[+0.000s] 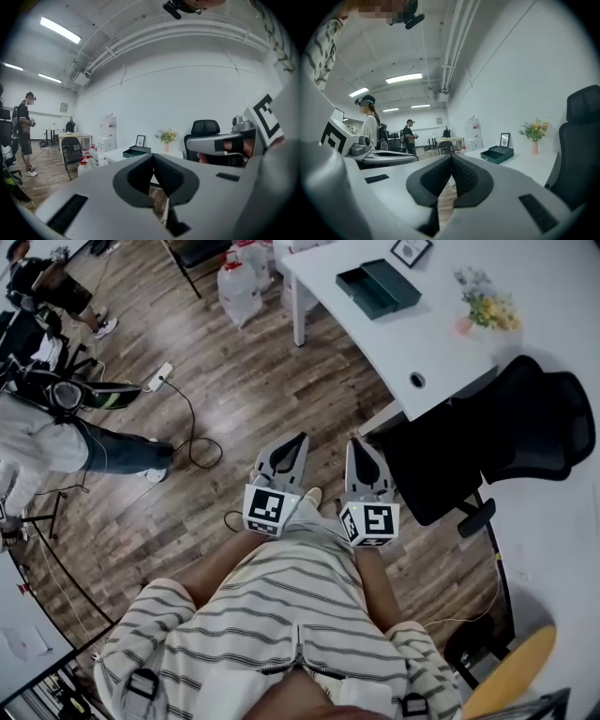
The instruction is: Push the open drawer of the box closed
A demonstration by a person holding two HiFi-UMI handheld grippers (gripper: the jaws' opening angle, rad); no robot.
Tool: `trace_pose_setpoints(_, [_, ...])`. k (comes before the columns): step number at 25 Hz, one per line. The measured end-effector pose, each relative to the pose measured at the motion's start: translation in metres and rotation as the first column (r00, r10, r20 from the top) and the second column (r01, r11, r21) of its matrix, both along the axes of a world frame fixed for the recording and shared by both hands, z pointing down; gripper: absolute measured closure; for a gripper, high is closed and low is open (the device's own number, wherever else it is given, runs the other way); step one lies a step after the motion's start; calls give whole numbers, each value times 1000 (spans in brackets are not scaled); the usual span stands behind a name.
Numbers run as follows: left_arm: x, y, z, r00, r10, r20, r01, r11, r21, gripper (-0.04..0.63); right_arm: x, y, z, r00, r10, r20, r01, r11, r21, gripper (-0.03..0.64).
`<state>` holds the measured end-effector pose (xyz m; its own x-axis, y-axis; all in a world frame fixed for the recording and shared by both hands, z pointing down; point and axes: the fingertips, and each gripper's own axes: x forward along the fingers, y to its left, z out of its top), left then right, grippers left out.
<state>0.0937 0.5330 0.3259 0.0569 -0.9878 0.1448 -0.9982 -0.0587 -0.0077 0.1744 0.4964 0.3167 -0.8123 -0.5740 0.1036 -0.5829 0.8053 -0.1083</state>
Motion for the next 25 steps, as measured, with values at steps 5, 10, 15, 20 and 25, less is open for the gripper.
trace_pose_setpoints(5, [-6,-23,4,999,-32,27,32,999,10,597,-4,-26,-1,1000,-25,15,25,999,38,612])
trace_pose_setpoints(10, [-20,-38,3,998,-55,25,56,998,-18,597,-10,-50,5,1000,-10,10,11,1000,-15,607])
trace_pose_setpoints(15, [-26,-56,9,999,-43,24,44,999,-23,597,-19,-68,14,1000,-12,6,12,999,-32,607])
trace_pose_setpoints(20, [-39,-87,17,1000,-30,10,30,999,-26,597,-30,-99,20,1000,5,-3,-5,999,-38,607])
trace_pose_setpoints(25, [-64,-131,20,999,-29,-16,29,999,-16,597,-54,-142,24,1000,9,-7,-9,999,-41,607])
